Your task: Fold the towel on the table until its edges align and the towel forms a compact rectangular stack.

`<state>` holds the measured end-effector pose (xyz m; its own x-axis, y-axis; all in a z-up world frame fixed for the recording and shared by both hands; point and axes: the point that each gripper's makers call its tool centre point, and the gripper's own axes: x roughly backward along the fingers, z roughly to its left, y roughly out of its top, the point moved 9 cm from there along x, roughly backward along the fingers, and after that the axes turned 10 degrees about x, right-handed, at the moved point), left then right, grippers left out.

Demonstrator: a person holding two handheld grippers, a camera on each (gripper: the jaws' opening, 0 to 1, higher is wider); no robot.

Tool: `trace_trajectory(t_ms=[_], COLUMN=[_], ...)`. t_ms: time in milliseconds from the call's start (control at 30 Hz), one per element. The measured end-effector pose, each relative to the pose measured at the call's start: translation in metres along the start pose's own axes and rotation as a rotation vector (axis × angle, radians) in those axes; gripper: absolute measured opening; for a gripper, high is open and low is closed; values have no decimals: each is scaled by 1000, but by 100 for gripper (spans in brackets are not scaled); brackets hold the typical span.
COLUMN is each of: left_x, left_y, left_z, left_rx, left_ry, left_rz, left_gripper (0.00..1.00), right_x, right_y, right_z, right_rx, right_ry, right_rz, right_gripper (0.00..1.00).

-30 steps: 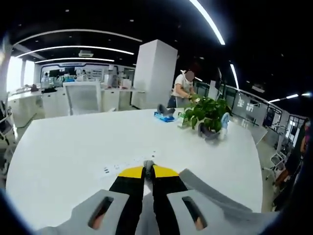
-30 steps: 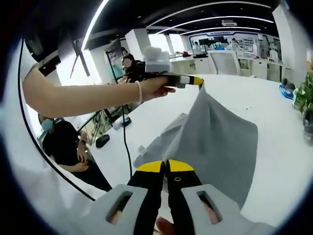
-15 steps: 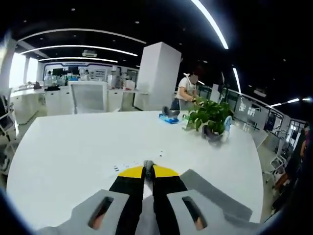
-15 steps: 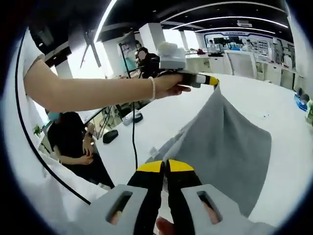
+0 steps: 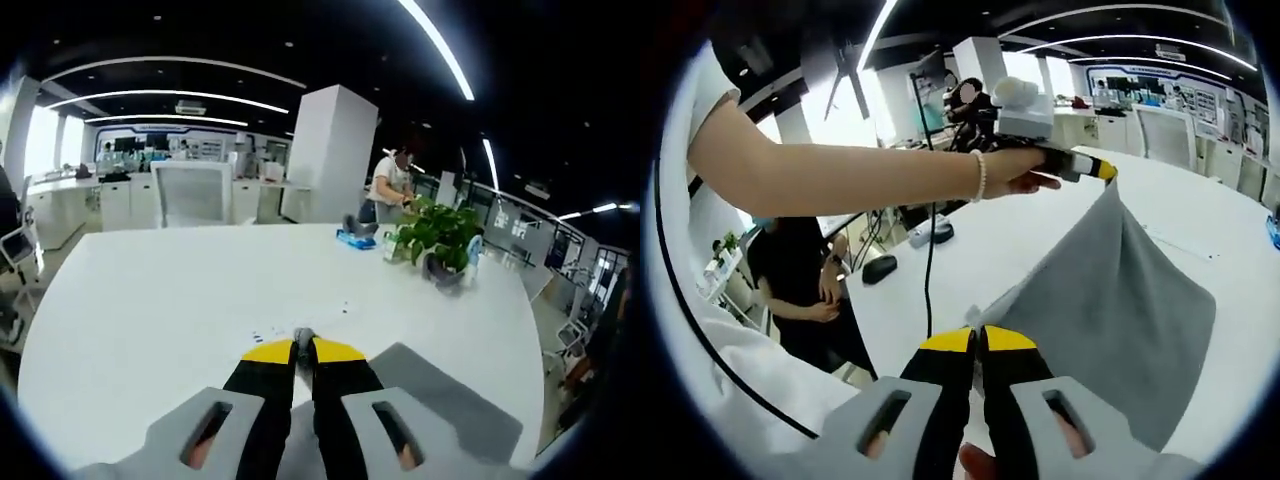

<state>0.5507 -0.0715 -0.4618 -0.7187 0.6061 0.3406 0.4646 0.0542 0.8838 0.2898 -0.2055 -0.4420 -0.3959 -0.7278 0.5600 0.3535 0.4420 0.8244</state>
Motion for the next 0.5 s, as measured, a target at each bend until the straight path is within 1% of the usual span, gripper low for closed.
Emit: trace_trajectory(t_ms=[100,333,500], left_x=[2,4,7], left_y=[-3,-4,-6], left_z=[5,15,26], left_rx=[16,11,9], left_ry=[3,9,22], left_rz=[2,-2,-7], left_gripper=[6,5,5], right_x=[-4,-21,-35], right_y=[6,17,22], right_z=[3,6,8], right_rx=[15,30,43], right_ry=[19,63,95], right_rz=[-1,-3,0], right_gripper=[0,0,0])
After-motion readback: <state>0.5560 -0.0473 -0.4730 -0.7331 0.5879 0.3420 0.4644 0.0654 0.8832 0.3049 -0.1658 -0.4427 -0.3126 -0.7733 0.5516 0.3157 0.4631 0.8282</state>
